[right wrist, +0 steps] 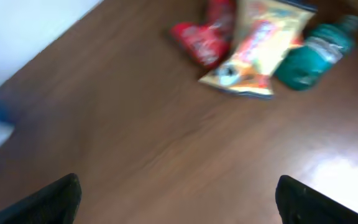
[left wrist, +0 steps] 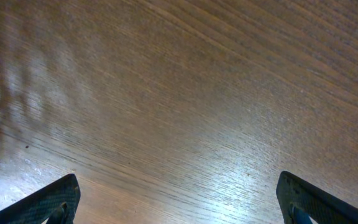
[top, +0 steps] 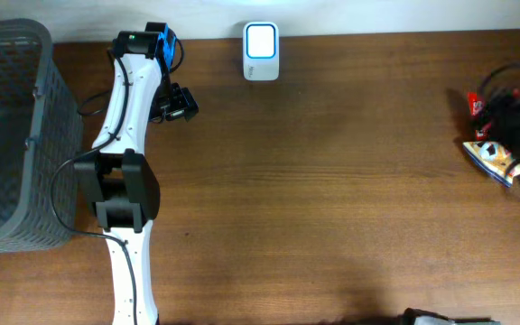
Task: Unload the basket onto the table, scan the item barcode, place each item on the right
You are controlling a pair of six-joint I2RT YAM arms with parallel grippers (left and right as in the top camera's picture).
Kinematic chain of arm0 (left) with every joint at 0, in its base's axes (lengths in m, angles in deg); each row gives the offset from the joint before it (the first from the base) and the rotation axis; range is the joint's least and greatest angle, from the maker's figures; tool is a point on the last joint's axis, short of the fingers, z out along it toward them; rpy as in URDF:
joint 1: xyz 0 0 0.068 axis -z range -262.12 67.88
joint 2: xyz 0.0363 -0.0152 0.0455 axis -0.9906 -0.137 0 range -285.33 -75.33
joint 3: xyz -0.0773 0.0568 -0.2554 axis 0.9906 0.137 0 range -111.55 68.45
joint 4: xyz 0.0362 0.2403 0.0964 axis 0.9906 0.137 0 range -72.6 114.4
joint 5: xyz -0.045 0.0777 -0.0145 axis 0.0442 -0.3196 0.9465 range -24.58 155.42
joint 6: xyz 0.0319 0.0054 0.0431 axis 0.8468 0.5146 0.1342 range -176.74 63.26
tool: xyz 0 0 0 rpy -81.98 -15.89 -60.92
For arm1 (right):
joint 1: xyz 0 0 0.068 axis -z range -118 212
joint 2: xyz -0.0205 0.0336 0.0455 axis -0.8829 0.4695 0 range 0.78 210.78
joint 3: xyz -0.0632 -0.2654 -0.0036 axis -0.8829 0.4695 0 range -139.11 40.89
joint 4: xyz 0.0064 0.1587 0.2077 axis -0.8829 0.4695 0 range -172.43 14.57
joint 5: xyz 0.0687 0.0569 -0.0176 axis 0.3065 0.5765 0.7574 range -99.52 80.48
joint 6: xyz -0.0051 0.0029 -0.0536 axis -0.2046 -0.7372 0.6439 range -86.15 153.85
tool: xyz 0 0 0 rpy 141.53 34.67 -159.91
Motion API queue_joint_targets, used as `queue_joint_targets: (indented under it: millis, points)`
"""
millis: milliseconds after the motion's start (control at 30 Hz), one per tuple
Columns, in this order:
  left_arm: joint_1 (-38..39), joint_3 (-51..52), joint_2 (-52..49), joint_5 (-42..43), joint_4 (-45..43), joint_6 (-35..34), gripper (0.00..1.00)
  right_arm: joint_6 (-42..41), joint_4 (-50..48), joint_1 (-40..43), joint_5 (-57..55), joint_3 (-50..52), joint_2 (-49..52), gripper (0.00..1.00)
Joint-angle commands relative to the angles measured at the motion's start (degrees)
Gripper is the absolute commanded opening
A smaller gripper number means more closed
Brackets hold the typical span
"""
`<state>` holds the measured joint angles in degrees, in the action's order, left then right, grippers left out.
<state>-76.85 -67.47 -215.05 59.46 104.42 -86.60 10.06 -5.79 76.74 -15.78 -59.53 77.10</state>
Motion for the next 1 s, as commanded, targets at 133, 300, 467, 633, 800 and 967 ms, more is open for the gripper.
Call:
queue_joint_targets:
  millis: [133, 300, 467, 633, 800, 967]
  points:
    - [0.0, 0.0, 1.0, 0.2, 0.1, -0.7, 0.99, 1.0, 2.6, -15.3, 0.7, 13.9, -14.0, 0.99]
    - [0.0, 0.0, 1.0, 0.2, 0.1, -0.7, 0.99, 1.0, 8.6, -17.0, 1.8, 15.5, -13.5, 0.98]
    - [0.0, 0.0, 1.0, 0.2, 0.1, -0.7, 0.99, 1.0, 8.5, -17.0, 1.7, 15.5, -10.5, 0.99]
    - [-0.1, 0.0, 1.0, 0.2, 0.1, -0.7, 0.99, 1.1, 8.7, -17.0, 1.5, 15.5, -6.5, 0.98]
    - [0.0, 0.0, 1.0, 0.2, 0.1, -0.7, 0.99, 1.1, 10.9, -17.0, 2.5, 15.5, -2.6, 0.98]
    - [0.2, 0.0, 1.0, 0.2, 0.1, -0.7, 0.99, 1.1, 0.9, -17.0, 2.6, 20.8, -5.1, 0.98]
